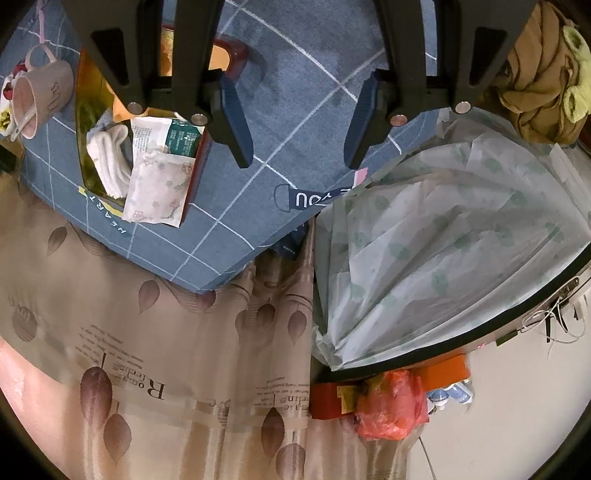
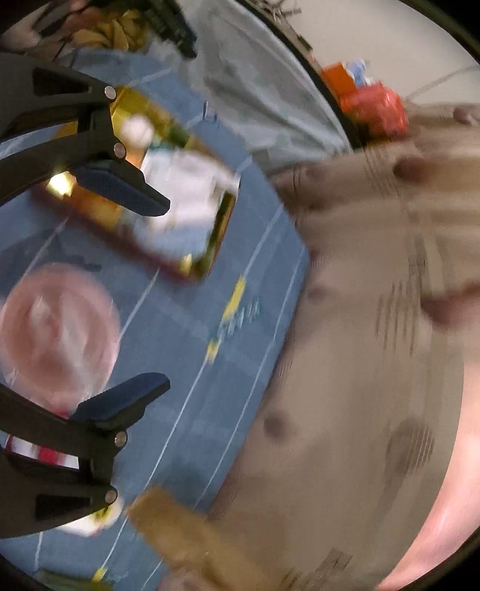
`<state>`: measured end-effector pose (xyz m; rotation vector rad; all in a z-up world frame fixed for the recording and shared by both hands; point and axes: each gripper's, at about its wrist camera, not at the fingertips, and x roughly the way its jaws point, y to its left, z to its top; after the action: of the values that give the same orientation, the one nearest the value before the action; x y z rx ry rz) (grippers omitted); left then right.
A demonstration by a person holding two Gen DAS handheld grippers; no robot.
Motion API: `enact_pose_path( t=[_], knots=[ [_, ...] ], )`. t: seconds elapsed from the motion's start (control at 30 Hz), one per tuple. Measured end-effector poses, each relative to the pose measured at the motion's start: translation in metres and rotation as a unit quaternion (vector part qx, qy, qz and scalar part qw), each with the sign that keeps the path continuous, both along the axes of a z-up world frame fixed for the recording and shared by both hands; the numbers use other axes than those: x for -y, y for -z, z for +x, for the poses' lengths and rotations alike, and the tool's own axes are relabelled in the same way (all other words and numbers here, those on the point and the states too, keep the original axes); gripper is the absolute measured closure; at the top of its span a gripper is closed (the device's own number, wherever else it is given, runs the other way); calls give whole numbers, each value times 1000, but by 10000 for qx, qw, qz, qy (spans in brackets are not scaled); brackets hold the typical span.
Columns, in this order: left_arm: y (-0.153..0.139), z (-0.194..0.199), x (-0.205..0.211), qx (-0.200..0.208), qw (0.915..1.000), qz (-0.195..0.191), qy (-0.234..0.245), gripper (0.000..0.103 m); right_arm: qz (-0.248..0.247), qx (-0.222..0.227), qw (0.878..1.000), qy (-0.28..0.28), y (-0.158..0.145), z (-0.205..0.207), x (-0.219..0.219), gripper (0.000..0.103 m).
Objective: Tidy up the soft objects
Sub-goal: 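Move the right gripper to the white knit glove and grasp it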
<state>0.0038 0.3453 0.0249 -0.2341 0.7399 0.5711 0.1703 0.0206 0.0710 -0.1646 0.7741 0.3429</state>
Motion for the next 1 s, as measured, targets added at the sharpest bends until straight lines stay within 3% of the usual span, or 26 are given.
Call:
enact_pose_path(
  t=[0.13, 0.3, 0.4, 0.6, 0.9, 0.97, 1.0],
  knots=[
    [0, 0, 4, -14, 10000, 66, 19, 51, -143, -71, 9973, 714, 6, 2, 75, 18],
    [2, 2, 8, -64, 9999, 145, 43, 51, -209, -269, 9854, 1665, 21, 6, 168, 18],
    [3, 5, 11, -104, 9997, 203, 78, 51, -193, -446, 9792, 1968, 37, 6, 201, 18],
    [5, 7, 18, -140, 9993, 322, 152, 51, -115, -807, 9727, 2173, 78, 7, 232, 18],
    [8, 13, 41, -282, 9972, 550, 425, 51, 428, -900, 9706, 2189, 112, 17, 246, 18],
    [6, 14, 51, -271, 9964, 584, 561, 51, 375, -790, 9738, 2098, 112, 16, 245, 30],
    [5, 14, 57, -259, 9958, 586, 652, 51, 361, -747, 9760, 2015, 111, 16, 243, 46]
  ],
)
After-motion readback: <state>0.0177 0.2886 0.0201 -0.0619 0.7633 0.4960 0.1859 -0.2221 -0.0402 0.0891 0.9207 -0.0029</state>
